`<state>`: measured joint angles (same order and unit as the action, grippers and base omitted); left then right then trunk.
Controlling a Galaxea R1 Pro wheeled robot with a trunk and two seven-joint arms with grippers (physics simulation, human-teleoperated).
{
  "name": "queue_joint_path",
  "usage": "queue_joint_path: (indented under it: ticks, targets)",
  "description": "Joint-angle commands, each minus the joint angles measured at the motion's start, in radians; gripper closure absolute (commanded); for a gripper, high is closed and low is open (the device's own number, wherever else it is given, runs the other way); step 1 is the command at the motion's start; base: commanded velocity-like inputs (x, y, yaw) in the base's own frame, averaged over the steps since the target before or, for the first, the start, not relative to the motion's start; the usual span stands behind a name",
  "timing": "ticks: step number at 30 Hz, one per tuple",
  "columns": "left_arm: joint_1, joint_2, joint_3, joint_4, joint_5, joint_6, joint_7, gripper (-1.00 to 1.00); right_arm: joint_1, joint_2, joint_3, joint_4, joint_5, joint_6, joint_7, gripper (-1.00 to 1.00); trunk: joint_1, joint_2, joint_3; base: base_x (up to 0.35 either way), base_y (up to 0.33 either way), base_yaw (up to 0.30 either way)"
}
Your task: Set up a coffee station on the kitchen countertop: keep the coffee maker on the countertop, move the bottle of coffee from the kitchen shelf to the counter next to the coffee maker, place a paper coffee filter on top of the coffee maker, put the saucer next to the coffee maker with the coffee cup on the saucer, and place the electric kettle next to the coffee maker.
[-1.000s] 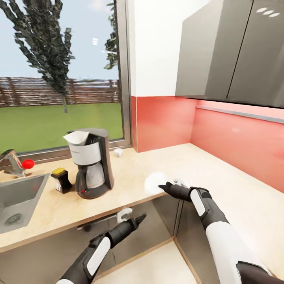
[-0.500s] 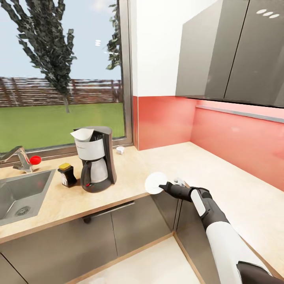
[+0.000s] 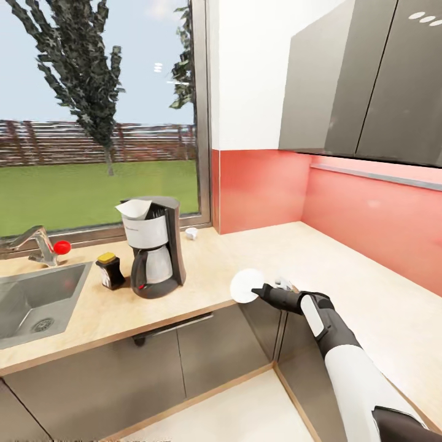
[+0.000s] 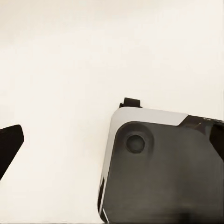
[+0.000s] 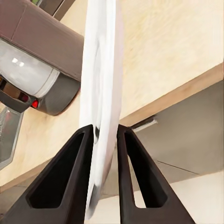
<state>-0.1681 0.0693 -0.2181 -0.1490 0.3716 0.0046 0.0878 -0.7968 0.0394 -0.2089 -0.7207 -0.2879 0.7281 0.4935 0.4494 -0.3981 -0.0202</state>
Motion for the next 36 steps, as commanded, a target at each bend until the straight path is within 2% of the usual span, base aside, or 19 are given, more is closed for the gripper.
queue_joint_path:
  ticks: [1, 4, 9, 11, 16, 20, 26, 36]
  targets:
    - [0.000, 0.000, -0.009, 0.007, 0.004, 0.001, 0.005, -1.00, -0.001, -0.001, -0.006, -0.001, -0.003, 0.008, 0.004, 1.00, 0.001, -0.002, -0.002, 0.084, 0.000, 0.258]
    - [0.000, -0.001, -0.009, 0.023, -0.008, 0.001, 0.013, -1.00, -0.001, -0.002, -0.006, -0.002, -0.005, 0.008, 0.005, 1.00, 0.001, -0.002, -0.002, 0.164, 0.000, 0.268]
    - [0.000, -0.007, -0.006, 0.033, -0.016, 0.001, 0.099, -1.00, -0.001, -0.003, -0.003, -0.002, -0.005, 0.010, 0.006, 1.00, 0.001, -0.002, -0.002, 0.296, 0.000, 0.275]
    - [0.001, -0.008, -0.005, 0.034, -0.017, 0.001, 0.114, -1.00, -0.001, -0.003, -0.003, -0.001, -0.005, 0.010, 0.007, 1.00, 0.001, -0.002, -0.002, 0.332, 0.000, 0.276]
    - [0.001, -0.008, -0.004, 0.035, -0.017, 0.002, 0.122, -1.00, -0.001, -0.002, -0.004, 0.005, -0.004, 0.008, 0.008, 1.00, 0.001, -0.002, -0.002, 0.310, 0.000, 0.201]
    - [0.004, -0.008, -0.004, 0.035, -0.017, 0.003, 0.123, -1.00, -0.001, -0.002, -0.004, 0.023, -0.001, 0.007, 0.006, 1.00, 0.001, -0.002, -0.002, 0.082, 0.000, 0.020]
    - [0.005, -0.007, -0.004, 0.035, -0.017, 0.004, 0.124, -1.00, -0.001, 0.004, -0.004, 0.166, -0.003, 0.007, 0.008, 1.00, 0.001, -0.002, -0.002, 0.007, 0.000, 0.002]
    - [0.006, -0.003, -0.004, 0.035, -0.016, 0.005, 0.124, -1.00, -0.001, 0.008, -0.002, 0.231, -0.003, 0.007, 0.010, 1.00, 0.001, -0.002, -0.002, 0.057, 0.181, 0.000]
